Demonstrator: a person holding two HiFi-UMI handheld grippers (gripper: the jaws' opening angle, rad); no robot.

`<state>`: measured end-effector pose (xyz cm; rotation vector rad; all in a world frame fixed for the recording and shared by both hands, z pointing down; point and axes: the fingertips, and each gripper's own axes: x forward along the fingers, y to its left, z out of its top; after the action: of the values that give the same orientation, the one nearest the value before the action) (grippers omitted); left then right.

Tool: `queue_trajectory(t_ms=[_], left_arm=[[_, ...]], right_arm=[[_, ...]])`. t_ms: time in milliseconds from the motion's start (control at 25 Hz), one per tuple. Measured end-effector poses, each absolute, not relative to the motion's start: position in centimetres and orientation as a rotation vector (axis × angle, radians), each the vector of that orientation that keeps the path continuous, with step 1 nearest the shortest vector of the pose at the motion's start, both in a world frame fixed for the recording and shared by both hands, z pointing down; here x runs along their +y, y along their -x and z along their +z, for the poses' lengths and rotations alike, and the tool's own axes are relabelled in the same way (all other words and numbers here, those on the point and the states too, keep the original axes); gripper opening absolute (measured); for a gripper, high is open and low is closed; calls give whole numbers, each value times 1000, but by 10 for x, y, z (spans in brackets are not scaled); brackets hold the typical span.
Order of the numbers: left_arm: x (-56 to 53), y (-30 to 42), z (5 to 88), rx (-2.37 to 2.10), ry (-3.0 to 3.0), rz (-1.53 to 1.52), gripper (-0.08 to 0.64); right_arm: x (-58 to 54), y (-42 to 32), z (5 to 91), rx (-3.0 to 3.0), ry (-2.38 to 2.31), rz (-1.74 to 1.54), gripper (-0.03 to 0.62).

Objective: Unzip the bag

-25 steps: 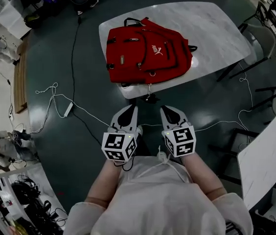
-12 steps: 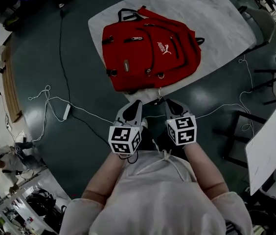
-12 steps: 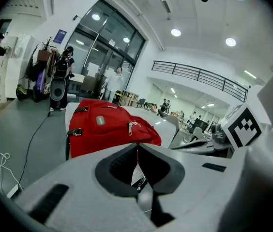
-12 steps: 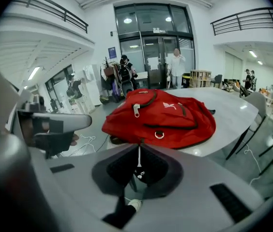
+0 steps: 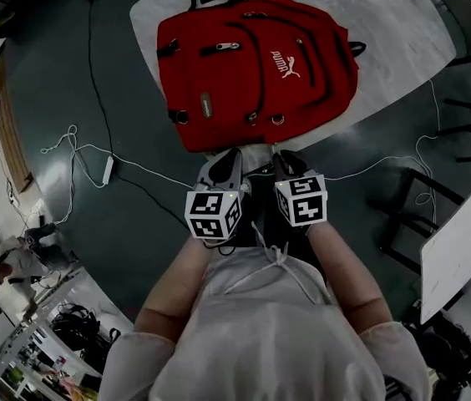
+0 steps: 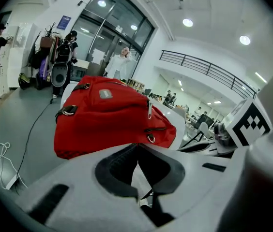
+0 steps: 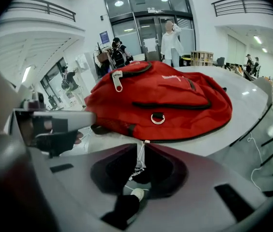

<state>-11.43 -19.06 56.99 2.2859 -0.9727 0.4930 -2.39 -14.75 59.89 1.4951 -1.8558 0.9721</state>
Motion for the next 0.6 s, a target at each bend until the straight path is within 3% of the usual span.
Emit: queue_trajectory(t_ms=[160,280,600], left_arm=[[-201,104,586,-967,-2261,518,21],[-205,97,597,-961,-2246,547,21],[-206,97,621,-973,-2188,647,21]], right_arm=[[-154,25,615,-1836,-1445,1020,37],[-158,34,622,-1850,-1400,1058,89],[-164,32,634,-1761,-1405,1076,65]])
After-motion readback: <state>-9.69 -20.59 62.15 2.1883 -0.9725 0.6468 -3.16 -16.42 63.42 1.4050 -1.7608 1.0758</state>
